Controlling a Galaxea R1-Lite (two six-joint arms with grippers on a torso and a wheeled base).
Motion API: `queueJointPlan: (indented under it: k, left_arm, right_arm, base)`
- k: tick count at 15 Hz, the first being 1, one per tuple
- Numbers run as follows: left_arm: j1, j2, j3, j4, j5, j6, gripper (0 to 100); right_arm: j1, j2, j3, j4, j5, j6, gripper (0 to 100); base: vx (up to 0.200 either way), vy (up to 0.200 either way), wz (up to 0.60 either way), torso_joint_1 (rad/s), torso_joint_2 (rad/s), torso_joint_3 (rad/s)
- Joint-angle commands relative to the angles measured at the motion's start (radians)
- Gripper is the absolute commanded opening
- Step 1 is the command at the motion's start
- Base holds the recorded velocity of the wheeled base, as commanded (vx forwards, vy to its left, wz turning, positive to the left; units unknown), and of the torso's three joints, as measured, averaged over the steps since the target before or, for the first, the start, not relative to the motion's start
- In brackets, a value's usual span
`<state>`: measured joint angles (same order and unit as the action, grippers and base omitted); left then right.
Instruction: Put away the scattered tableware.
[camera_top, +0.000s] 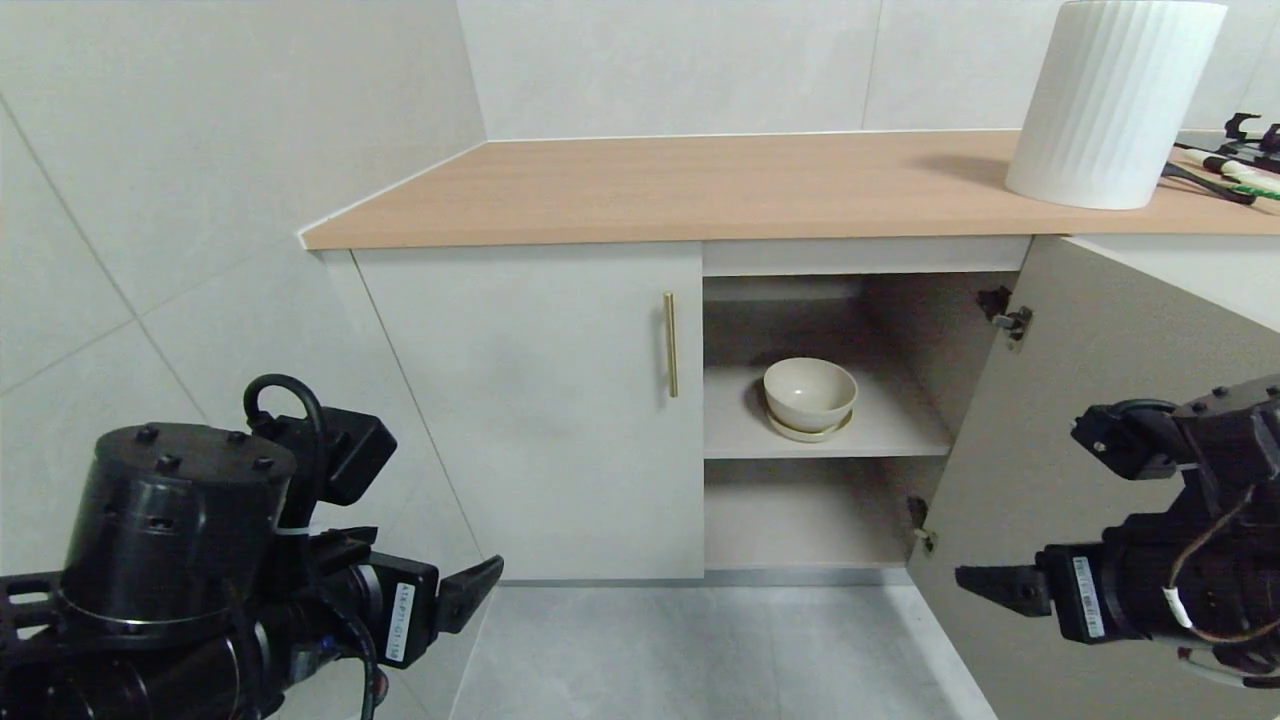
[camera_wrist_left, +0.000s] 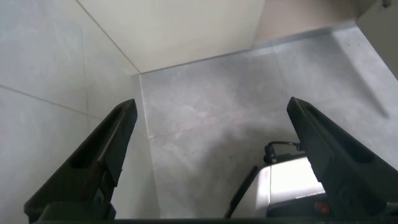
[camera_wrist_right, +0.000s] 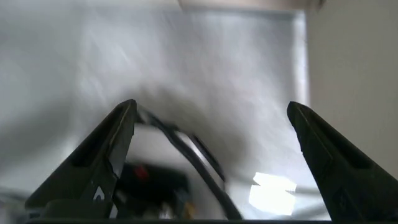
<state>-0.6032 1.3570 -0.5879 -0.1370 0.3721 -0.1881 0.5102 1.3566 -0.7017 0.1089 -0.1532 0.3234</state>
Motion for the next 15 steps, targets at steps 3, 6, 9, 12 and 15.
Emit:
queueJointPlan:
  k: [3,6,9,12,15]
  left_arm:
    - [0.000,0.001,0.000,-0.001,0.001,0.009,100]
    - [0.000,-0.001,0.002,-0.001,0.002,0.009,100]
    - [0.000,-0.001,0.003,-0.001,0.004,0.016,100]
    - [0.000,-0.001,0.005,-0.001,0.016,0.024,100]
    - [0.000,-0.001,0.005,-0.001,0.016,0.024,100]
  right_arm:
    - [0.001,-0.126,-0.090,0.207,0.001,-0.032,100]
    - [0.001,-0.177,-0.102,0.278,0.001,-0.081,100]
    - [0.016,-0.229,-0.137,0.508,0.001,-0.190,100]
    - [0.050,-0.275,-0.142,0.643,-0.002,-0.262,100]
    - [0.071,-0.303,-0.144,0.745,-0.002,-0.316,100]
  base:
    - [0.000,0.000,0.00,0.000,0.00,0.000]
    - [0.000,0.000,0.00,0.000,0.00,0.000]
    - [0.000,-0.133,0.00,0.002,0.00,0.002]
    - [0.000,-0.200,0.00,0.006,0.00,0.001]
    - [0.000,-0.200,0.00,0.002,0.00,0.004]
